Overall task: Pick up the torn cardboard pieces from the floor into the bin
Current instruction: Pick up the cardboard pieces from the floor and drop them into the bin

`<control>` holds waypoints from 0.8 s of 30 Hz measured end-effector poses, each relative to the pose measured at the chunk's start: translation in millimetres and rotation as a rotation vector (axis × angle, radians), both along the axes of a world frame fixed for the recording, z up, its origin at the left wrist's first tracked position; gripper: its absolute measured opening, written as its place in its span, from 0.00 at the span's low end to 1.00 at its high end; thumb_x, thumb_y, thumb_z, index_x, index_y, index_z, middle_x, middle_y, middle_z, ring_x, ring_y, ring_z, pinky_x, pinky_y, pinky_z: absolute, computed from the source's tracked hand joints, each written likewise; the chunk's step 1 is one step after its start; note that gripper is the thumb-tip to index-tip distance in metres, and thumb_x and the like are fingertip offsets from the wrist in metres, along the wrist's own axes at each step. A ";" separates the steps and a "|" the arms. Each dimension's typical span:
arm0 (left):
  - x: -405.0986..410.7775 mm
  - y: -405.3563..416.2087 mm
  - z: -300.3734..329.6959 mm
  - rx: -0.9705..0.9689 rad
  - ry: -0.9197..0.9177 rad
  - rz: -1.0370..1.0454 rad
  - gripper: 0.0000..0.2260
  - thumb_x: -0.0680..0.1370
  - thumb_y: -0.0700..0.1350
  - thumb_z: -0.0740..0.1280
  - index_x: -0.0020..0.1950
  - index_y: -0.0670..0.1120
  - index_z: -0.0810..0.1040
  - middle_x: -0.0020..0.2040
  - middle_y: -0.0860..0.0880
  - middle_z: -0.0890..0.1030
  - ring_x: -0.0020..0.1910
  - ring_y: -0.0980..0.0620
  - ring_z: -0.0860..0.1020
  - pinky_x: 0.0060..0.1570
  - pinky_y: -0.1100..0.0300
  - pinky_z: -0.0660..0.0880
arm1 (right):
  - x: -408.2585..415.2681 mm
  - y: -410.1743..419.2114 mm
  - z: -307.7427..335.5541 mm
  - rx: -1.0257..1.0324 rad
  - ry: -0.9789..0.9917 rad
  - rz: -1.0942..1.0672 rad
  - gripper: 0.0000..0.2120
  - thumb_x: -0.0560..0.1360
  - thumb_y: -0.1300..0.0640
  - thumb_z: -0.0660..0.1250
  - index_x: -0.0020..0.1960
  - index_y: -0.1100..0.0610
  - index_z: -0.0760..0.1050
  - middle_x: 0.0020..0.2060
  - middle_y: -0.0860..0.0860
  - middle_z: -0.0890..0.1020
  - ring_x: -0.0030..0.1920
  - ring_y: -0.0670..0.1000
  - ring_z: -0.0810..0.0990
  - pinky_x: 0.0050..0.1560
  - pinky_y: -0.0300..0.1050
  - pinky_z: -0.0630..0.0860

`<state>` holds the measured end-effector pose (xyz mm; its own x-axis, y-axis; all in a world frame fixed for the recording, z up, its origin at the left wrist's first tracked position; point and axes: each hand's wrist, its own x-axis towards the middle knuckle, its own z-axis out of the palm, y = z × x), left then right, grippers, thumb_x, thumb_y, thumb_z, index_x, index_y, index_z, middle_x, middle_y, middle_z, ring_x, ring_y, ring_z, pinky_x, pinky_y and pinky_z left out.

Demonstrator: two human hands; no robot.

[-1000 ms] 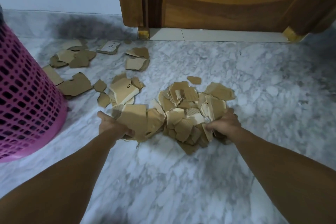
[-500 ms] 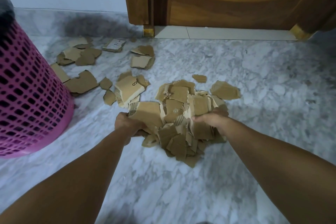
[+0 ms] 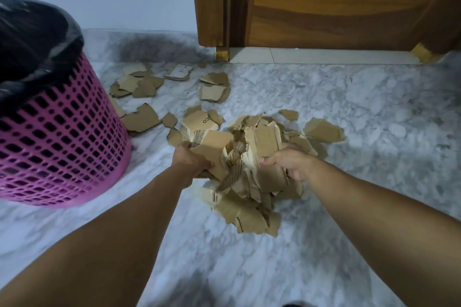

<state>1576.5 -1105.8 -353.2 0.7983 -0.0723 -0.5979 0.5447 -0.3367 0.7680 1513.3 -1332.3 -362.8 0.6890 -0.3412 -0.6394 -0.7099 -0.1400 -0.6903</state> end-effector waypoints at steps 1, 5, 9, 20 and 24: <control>2.5 6.9 9.9 -0.019 -0.021 0.015 0.25 0.69 0.26 0.72 0.56 0.46 0.68 0.55 0.38 0.78 0.41 0.35 0.80 0.22 0.48 0.78 | 3.3 4.8 12.3 -0.009 -0.036 0.007 0.22 0.68 0.64 0.77 0.60 0.58 0.77 0.53 0.51 0.82 0.52 0.50 0.79 0.49 0.39 0.71; 10.0 30.4 55.5 -0.072 -0.125 0.039 0.32 0.70 0.26 0.71 0.70 0.45 0.67 0.52 0.42 0.75 0.47 0.35 0.80 0.22 0.52 0.78 | 16.5 17.6 63.5 -0.013 -0.130 0.049 0.17 0.70 0.64 0.76 0.57 0.57 0.78 0.51 0.51 0.83 0.52 0.52 0.81 0.52 0.43 0.76; 17.5 59.9 104.6 -0.042 -0.190 0.047 0.37 0.67 0.26 0.74 0.72 0.43 0.64 0.59 0.38 0.76 0.52 0.35 0.80 0.30 0.49 0.82 | 23.9 39.4 126.2 -0.051 -0.198 0.061 0.13 0.70 0.64 0.76 0.51 0.56 0.78 0.52 0.53 0.83 0.54 0.54 0.81 0.59 0.51 0.77; 22.0 148.2 258.7 -0.044 -0.461 0.092 0.23 0.66 0.28 0.75 0.57 0.41 0.72 0.52 0.38 0.80 0.42 0.39 0.83 0.32 0.46 0.82 | 44.7 139.1 303.2 -0.113 -0.407 0.145 0.16 0.73 0.67 0.71 0.58 0.56 0.76 0.44 0.50 0.81 0.42 0.49 0.79 0.35 0.43 0.74; 22.3 201.3 298.7 -0.060 -0.512 0.165 0.25 0.68 0.28 0.74 0.60 0.40 0.70 0.55 0.39 0.77 0.41 0.43 0.81 0.24 0.56 0.80 | 68.7 186.9 348.1 -0.082 -0.466 0.161 0.14 0.71 0.67 0.74 0.55 0.59 0.77 0.48 0.53 0.83 0.44 0.51 0.82 0.41 0.49 0.80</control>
<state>1598.7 -904.6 -54.4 0.9902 0.0569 -0.1278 0.1375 -0.2255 0.9645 1581.9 -1145.4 -14.7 0.9433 -0.2427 -0.2263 -0.2931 -0.2894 -0.9112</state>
